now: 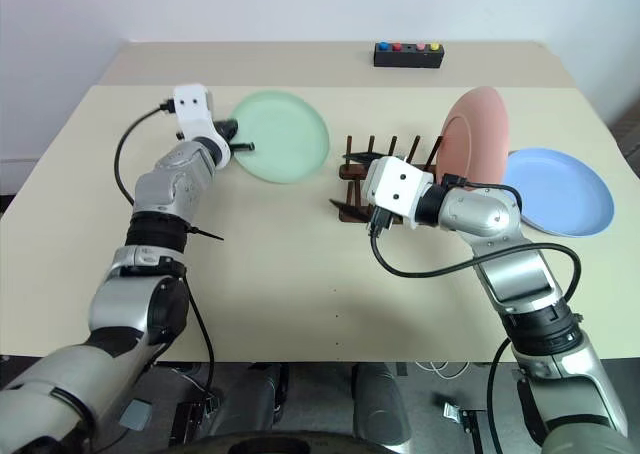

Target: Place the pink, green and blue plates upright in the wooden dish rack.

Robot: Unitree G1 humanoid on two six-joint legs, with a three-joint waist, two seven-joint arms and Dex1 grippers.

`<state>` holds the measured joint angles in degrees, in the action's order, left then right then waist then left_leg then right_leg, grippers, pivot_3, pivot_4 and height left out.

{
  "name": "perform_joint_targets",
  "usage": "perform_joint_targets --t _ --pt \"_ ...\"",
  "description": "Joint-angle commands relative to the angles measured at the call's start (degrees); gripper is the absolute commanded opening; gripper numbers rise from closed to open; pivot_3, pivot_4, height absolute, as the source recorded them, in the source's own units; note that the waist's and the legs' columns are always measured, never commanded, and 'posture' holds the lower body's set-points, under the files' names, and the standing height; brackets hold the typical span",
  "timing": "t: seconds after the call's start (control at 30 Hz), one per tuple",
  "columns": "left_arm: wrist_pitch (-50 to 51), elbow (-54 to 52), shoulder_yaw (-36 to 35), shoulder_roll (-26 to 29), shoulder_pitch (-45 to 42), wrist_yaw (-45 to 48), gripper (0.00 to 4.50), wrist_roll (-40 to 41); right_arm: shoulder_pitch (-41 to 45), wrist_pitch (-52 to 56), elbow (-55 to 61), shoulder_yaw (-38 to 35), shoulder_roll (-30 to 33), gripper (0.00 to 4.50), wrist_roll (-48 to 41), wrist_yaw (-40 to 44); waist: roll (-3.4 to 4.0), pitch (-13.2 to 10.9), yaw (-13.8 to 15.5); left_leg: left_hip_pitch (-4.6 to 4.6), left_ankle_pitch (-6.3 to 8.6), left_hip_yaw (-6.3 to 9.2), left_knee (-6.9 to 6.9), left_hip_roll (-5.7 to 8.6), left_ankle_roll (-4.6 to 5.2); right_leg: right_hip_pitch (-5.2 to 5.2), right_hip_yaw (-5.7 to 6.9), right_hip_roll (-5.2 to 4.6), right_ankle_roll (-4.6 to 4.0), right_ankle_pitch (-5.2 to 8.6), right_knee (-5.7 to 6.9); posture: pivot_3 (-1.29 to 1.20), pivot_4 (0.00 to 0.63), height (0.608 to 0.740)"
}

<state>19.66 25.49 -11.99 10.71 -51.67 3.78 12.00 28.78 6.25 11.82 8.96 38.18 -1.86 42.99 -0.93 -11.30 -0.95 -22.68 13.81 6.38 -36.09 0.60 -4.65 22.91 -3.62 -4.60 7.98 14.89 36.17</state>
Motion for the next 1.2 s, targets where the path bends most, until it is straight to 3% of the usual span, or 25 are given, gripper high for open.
perform_joint_targets --t 0.03,0.17,0.3,0.63,0.73,0.9,1.2 --pt "-3.4 -13.3 1.0 -0.2 0.7 -2.3 0.03 -1.5 2.6 -4.3 -1.4 0.6 -1.2 3.52 4.9 -3.2 0.0 0.0 0.2 -0.01 -0.01 0.0 0.0 0.0 -0.02 0.01 0.0 0.0 0.0 0.0 0.01 0.0 0.15 0.734" --pt "-3.7 -29.1 4.2 -2.6 5.1 -4.4 0.03 -3.2 6.0 -10.6 -4.5 2.9 -2.6 3.52 12.3 -7.2 0.0 0.0 0.1 -0.03 -0.01 -0.01 -0.02 0.01 -0.02 -0.01 -0.01 -0.02 0.0 0.0 -0.05 0.0 0.15 0.734" --pt "-3.0 -37.2 9.0 -3.5 8.8 -4.7 0.03 -6.7 9.0 -15.3 -6.5 4.3 -4.3 3.52 18.2 -11.4 0.0 0.0 0.1 -0.03 -0.03 0.0 -0.03 0.01 -0.04 -0.01 0.0 -0.01 0.0 0.0 0.0 0.0 0.15 0.734" --pt "2.0 -43.6 14.6 -7.6 11.5 -2.8 0.03 -6.3 10.1 -21.4 -10.2 6.9 -5.9 3.52 24.3 -13.4 0.0 0.0 0.1 -0.01 -0.01 0.0 -0.05 0.02 -0.02 -0.04 -0.01 0.01 -0.01 0.0 -0.02 0.0 0.15 0.734" --pt "2.7 -44.1 14.3 -8.3 11.5 -2.6 0.0 -6.5 9.6 -21.8 -10.2 6.8 -5.8 2.65 24.4 -13.2 0.0 0.0 0.1 -0.02 -0.01 0.0 -0.05 0.02 -0.02 -0.04 0.0 0.01 0.0 0.0 -0.01 0.0 0.15 0.734" --pt "3.2 -43.8 13.5 -8.6 11.2 -2.4 0.0 -6.5 8.9 -22.0 -10.0 6.4 -5.5 0.11 25.2 -13.5 0.01 0.0 -0.1 0.01 -0.01 0.0 -0.03 0.02 -0.02 -0.05 0.0 0.01 -0.01 0.0 -0.01 0.0 0.15 0.734" --pt "3.4 -43.8 13.2 -8.9 11.2 -2.2 0.0 -6.4 8.3 -21.8 -9.6 6.2 -5.4 0.05 24.9 -12.8 0.0 0.0 0.0 0.02 -0.01 0.01 -0.05 0.02 -0.02 -0.08 -0.01 0.0 -0.01 0.0 -0.01 0.0 0.15 0.734"
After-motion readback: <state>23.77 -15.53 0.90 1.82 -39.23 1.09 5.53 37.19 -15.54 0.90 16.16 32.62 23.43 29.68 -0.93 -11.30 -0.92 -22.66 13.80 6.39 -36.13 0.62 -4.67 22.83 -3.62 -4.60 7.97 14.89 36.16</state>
